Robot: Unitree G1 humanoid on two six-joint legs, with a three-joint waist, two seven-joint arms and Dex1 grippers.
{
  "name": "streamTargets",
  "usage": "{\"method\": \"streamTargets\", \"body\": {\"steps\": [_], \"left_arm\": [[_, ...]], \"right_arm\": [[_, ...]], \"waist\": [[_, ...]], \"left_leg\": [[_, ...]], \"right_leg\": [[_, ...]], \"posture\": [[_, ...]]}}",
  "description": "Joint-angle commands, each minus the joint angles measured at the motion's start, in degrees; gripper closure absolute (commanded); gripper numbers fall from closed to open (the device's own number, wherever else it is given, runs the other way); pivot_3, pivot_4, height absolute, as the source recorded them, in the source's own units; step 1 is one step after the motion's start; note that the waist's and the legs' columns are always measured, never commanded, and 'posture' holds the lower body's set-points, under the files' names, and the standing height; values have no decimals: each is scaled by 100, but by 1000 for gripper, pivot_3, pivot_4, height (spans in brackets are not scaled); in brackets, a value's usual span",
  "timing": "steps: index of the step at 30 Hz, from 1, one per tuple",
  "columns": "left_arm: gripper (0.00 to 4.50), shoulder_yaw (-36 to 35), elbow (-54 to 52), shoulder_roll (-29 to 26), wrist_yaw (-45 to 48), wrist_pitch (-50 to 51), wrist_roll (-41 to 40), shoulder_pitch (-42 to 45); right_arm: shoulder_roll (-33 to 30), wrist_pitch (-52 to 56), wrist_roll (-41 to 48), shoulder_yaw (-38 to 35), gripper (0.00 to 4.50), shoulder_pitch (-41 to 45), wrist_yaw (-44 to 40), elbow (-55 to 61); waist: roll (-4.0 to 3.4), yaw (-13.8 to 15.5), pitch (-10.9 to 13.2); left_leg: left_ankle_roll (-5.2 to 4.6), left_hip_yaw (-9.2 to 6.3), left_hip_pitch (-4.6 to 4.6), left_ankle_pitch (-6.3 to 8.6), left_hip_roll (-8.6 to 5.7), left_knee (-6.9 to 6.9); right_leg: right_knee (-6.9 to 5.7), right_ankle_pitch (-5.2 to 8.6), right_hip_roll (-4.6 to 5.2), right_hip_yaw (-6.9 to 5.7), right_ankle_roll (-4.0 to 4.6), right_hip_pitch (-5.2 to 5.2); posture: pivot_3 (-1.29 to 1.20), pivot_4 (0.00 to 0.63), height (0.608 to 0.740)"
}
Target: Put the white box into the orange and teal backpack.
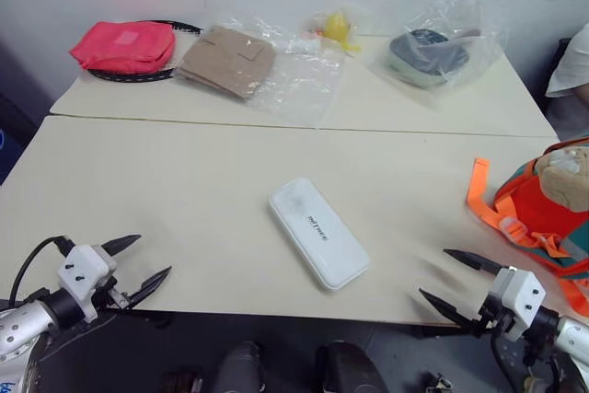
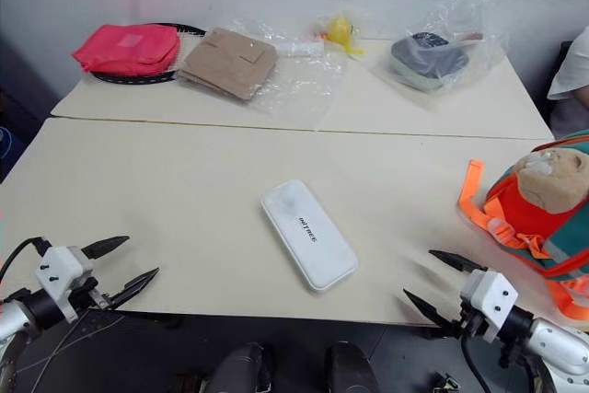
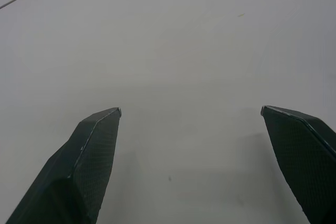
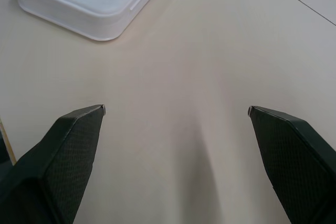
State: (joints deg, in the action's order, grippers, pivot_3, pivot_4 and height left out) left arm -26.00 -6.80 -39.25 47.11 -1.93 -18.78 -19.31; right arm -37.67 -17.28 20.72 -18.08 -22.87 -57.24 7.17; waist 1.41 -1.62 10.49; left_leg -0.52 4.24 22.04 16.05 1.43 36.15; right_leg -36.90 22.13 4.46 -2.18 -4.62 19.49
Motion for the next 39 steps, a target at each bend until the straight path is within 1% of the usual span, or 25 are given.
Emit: {"method": "streamTargets", "body": {"steps": [1,2,5,7,8,10,11,12,16,17,18,19,22,25,28,31,35,39], "left_arm": [[0,-54,-357,-164,-16,340,-129,52],[0,-52,-502,-185,-18,525,-247,81],[0,22,-1030,-340,97,1496,-886,235],[0,203,-1230,-383,89,1909,-1188,606],[187,392,-1234,-372,-63,2126,-1182,969],[596,894,-1069,-298,-239,2365,-1022,1814],[969,1171,-893,-247,-300,2349,-806,2234],[1242,1468,-645,-150,-326,2343,-626,2700],[2590,2422,810,366,-541,1895,285,4324],[2972,2576,1192,514,-551,1716,448,4636],[3205,2739,1574,667,-521,1566,588,4941],[3559,2857,1891,790,-478,1427,696,5171],[4477,3148,2981,1263,-498,1100,1015,5922],[4477,3354,3612,1558,-275,701,1200,6299],[4477,3479,3961,1826,-69,512,1259,6477],[4477,3596,4173,1982,94,332,1393,6526],[4477,3683,4127,2099,407,324,1389,6460],[4477,3692,3797,1974,696,516,1350,6241]], "right_arm": [[-80,-18,131,-159,35,-16,-24,110],[-73,28,158,-127,35,-17,-34,138],[-96,210,308,55,35,-66,-198,369],[-157,491,523,184,418,-158,-371,684],[-198,653,574,237,636,-202,-392,851],[-281,848,490,378,1264,-206,-381,1130],[-334,913,416,478,1704,-196,-405,1236],[-391,986,346,596,2015,-182,-432,1322],[-574,1264,133,1062,3467,-189,-538,1545],[-566,1272,84,1151,3856,-170,-519,1554],[-516,1245,-5,1244,4106,-122,-463,1533],[-476,1229,-77,1322,4479,-81,-416,1513],[-270,1151,-454,1587,4500,126,-115,1320],[-178,1243,-642,1757,4500,203,54,1236],[-108,1221,-764,1875,4500,219,197,1220],[-68,1203,-827,1896,4500,261,316,1220],[-35,1193,-889,1873,4500,388,478,1176],[-52,1351,-900,1846,4500,695,580,1103]], "waist": [[0,1,0],[0,5,0],[0,10,0],[-7,16,3],[-11,22,2],[-19,70,2],[-18,80,2],[-18,97,1],[-16,155,-2],[-16,154,-2],[-16,163,-2],[-15,156,-2],[-11,165,0],[-11,156,0],[-10,162,0],[-10,150,0],[-10,150,1],[-10,146,1]], "left_leg": [[0,0,0,0,0,-1],[0,0,0,0,0,-1],[1,-5,1,0,0,-1],[3,-9,1,-1,0,-2],[3,-13,2,-2,-1,0],[3,-23,2,-6,-4,4],[5,-28,3,-8,-4,7],[7,-29,4,-12,-5,8],[33,-29,6,-27,-12,14],[35,-30,12,-28,-11,17],[35,-30,14,-28,-11,17],[35,-30,18,-28,-11,27],[34,-30,29,-27,-11,51],[29,-31,39,-22,-10,83],[31,-35,39,-21,-10,87],[32,-34,37,-22,-8,90],[35,-35,35,-23,-7,97],[35,-35,34,-24,-8,97]], "right_leg": [[0,0,0,0,0,0],[0,0,0,0,0,1],[0,0,1,-2,0,0],[-1,0,1,-6,0,-1],[-1,0,2,-9,0,-3],[-6,0,2,-18,0,-8],[-7,0,2,-24,0,-10],[-9,0,1,-26,0,-9],[-14,-1,-2,-32,-1,-8],[-12,-1,-6,-35,-1,-4],[-13,-1,-6,-36,-1,-3],[-14,-1,-6,-38,-2,-2],[-16,-1,-7,-46,-3,-1],[-26,-1,-6,-46,-5,0],[-30,0,-5,-49,-6,-1],[-33,0,-6,-48,-6,-1],[-47,0,-7,-48,-6,-1],[-50,0,-6,-47,-6,-1]], "posture": [[0,150,740],[0,150,740],[0,150,740],[0,150,740],[0,150,740],[0,150,740],[0,150,740],[0,150,740],[0,150,740],[0,150,740],[0,150,740],[0,150,740],[0,150,740],[0,150,740],[0,150,740],[0,150,740],[0,150,740],[0,150,740]]}}
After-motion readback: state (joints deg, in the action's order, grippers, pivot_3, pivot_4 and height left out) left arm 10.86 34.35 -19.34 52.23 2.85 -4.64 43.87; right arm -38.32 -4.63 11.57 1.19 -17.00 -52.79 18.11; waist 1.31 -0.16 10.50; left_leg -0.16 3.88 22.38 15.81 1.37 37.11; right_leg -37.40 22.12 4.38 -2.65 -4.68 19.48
